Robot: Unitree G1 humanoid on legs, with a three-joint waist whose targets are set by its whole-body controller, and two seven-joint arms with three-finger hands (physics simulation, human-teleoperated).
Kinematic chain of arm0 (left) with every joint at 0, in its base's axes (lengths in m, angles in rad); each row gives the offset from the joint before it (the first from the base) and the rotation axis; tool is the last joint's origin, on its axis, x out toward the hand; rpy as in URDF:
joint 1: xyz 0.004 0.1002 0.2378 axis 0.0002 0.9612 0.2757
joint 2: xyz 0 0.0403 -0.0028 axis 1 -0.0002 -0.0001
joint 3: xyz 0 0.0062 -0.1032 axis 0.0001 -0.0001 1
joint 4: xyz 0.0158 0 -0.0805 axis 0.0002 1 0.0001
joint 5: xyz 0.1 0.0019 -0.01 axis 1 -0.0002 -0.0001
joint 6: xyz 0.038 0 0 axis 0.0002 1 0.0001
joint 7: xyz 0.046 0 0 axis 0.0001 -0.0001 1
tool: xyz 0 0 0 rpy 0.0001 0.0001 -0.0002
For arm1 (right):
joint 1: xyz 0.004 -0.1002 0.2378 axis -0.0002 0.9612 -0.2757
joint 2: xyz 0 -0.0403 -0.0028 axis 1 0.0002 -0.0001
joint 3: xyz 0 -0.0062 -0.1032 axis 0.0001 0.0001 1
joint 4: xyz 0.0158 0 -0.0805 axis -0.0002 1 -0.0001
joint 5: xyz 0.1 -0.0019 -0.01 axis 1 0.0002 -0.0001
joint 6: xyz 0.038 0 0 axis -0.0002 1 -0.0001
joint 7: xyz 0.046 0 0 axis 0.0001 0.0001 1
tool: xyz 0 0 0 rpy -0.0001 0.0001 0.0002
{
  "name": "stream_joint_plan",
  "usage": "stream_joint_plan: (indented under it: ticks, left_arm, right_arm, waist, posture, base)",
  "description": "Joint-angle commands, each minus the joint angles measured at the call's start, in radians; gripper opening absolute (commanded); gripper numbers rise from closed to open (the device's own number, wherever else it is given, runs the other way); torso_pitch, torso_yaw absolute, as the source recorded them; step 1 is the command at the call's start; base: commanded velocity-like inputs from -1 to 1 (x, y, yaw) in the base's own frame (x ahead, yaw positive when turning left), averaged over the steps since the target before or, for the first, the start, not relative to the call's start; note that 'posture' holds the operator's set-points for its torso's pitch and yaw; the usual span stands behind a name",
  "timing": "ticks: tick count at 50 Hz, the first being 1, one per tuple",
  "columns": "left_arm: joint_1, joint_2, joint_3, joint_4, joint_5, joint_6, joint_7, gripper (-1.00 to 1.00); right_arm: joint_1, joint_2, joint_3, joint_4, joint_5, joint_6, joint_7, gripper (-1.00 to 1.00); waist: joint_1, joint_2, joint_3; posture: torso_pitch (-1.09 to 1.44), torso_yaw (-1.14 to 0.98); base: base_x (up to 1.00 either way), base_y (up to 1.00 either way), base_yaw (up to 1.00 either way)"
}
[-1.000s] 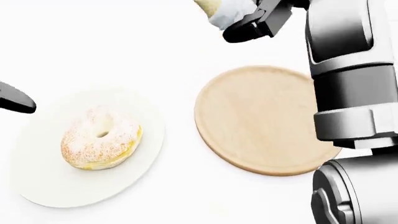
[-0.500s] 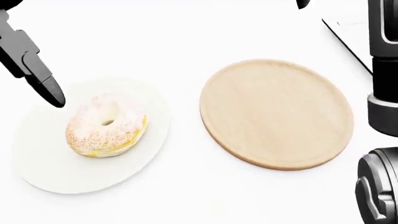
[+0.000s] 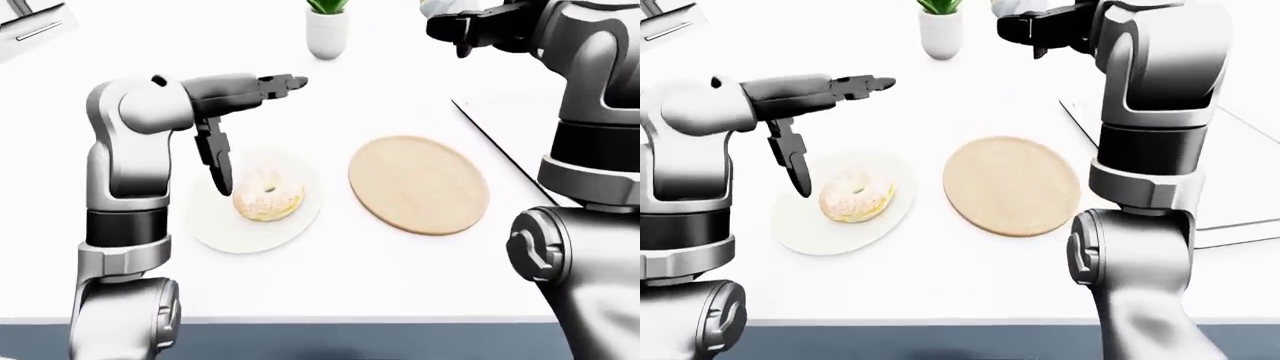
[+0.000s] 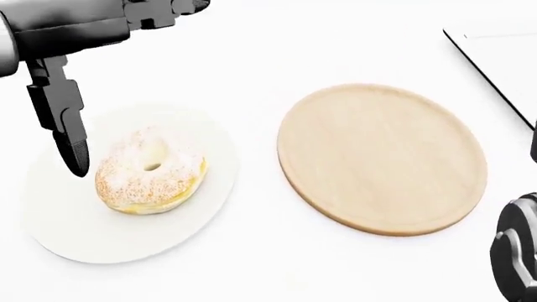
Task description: Move the dessert items from the plate to the tray.
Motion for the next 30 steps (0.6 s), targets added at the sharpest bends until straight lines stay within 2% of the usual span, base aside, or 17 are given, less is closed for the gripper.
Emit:
stream_joint_plan:
  ticks: [1, 4, 18, 30]
  left_arm:
    - [-0.028, 0.009, 0.024, -0.038, 0.006, 0.005, 0.025, 1.0]
    - [-0.008, -0.001, 0.021, -0.051, 0.021, 0.031, 0.027, 1.0]
    - [0.123, -0.013, 0.027, -0.22, 0.023, 0.039, -0.079, 1.0]
    - [0.134, -0.026, 0.026, -0.22, 0.047, 0.036, -0.065, 1.0]
  right_arm:
    - [-0.037, -0.019, 0.02, -0.031, 0.012, -0.037, 0.011, -1.0]
    - [-0.044, -0.011, 0.02, -0.028, 0.007, -0.035, 0.001, -1.0]
    - [-0.014, -0.01, 0.015, -0.041, 0.01, -0.043, -0.015, -1.0]
    - [-0.005, -0.013, 0.018, -0.042, 0.006, -0.048, -0.008, -1.0]
  waist:
    - [0.002, 0.0, -0.036]
    - [0.0, -0.001, -0.036]
    - [0.006, -0.004, -0.032]
    - [0.01, -0.006, -0.034]
  posture:
    - [0.0, 0.0]
    - [0.0, 0.0]
    - [0.0, 0.0]
    - [0.0, 0.0]
  base:
    - [0.0, 0.0, 0.0]
    - [0.0, 0.0, 0.0]
    - [0.0, 0.0, 0.0]
    - [0.0, 0.0, 0.0]
